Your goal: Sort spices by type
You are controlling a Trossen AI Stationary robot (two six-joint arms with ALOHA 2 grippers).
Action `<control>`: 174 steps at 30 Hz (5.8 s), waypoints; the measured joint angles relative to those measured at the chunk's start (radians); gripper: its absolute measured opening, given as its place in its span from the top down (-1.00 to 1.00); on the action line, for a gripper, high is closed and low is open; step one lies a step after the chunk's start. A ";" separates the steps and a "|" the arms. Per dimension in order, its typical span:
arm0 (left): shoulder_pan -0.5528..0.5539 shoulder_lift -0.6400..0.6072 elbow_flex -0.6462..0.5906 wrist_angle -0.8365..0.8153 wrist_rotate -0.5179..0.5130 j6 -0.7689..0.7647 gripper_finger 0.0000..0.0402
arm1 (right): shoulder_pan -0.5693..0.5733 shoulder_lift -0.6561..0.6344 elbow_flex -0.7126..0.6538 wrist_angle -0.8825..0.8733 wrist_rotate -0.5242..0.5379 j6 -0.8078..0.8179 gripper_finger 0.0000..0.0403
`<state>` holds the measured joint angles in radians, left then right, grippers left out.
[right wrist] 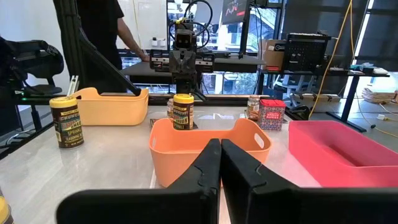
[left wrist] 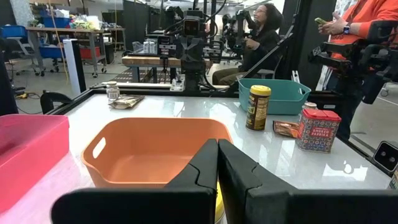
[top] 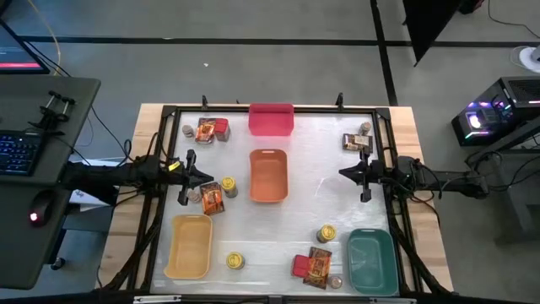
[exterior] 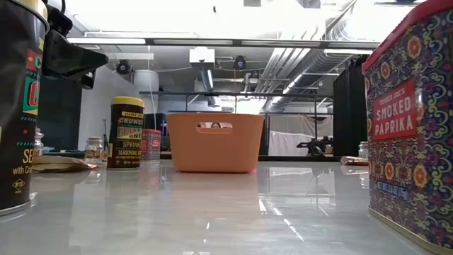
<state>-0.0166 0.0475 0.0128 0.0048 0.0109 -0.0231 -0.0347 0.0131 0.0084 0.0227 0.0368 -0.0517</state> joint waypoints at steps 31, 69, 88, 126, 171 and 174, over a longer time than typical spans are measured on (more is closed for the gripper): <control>0.000 0.000 0.000 0.000 0.000 0.000 1.00 | 0.000 0.000 0.000 0.000 0.000 0.000 0.99; 0.000 0.000 0.000 0.000 0.000 0.000 1.00 | 0.000 0.000 0.000 0.000 0.000 0.000 0.99; 0.000 0.000 0.000 0.000 0.000 0.000 1.00 | 0.000 0.000 0.000 0.000 0.000 0.000 0.99; 0.000 0.000 0.000 0.000 0.000 0.000 1.00 | -0.013 0.165 0.228 0.437 0.202 0.775 0.89; 0.000 0.000 0.000 0.000 0.000 0.000 1.00 | 0.561 1.709 1.550 -1.264 0.015 0.977 -0.08; 0.000 0.000 0.000 0.000 0.000 0.000 1.00 | 0.543 1.709 1.550 -1.255 0.029 0.975 -0.08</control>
<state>-0.0168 0.0479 0.0128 0.0048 0.0113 -0.0231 0.5085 1.7222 1.5581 -1.2319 0.0659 0.9234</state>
